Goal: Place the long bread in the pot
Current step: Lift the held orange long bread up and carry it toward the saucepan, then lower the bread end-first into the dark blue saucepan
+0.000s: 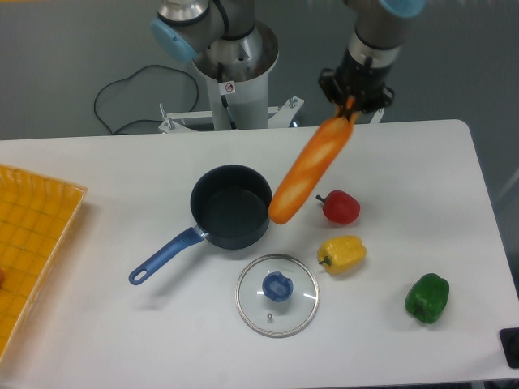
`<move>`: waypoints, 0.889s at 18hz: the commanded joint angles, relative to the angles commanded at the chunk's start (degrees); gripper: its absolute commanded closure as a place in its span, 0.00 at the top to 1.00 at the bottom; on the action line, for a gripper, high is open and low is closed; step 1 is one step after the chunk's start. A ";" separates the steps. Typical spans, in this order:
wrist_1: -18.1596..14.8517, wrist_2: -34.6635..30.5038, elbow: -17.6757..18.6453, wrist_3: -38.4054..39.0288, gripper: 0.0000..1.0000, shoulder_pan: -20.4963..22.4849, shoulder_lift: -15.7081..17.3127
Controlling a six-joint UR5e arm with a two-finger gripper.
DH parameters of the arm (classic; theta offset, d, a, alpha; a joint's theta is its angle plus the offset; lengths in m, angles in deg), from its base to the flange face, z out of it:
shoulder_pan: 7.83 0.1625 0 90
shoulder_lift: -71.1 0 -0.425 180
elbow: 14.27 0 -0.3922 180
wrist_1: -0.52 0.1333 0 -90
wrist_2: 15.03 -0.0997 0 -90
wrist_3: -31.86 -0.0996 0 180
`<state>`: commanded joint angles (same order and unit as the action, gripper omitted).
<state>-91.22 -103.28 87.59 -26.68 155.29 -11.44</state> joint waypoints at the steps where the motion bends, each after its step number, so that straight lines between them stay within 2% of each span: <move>1: -0.97 0.00 0.09 1.23 0.13 0.00 0.88; 6: -3.96 -0.09 0.70 9.05 0.14 -0.17 2.82; 10: -3.97 -0.09 2.63 14.68 0.14 -0.70 3.96; 16: -3.97 0.00 6.41 16.17 0.17 -3.42 5.72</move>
<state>-95.19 -103.28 94.00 -10.51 151.87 -5.72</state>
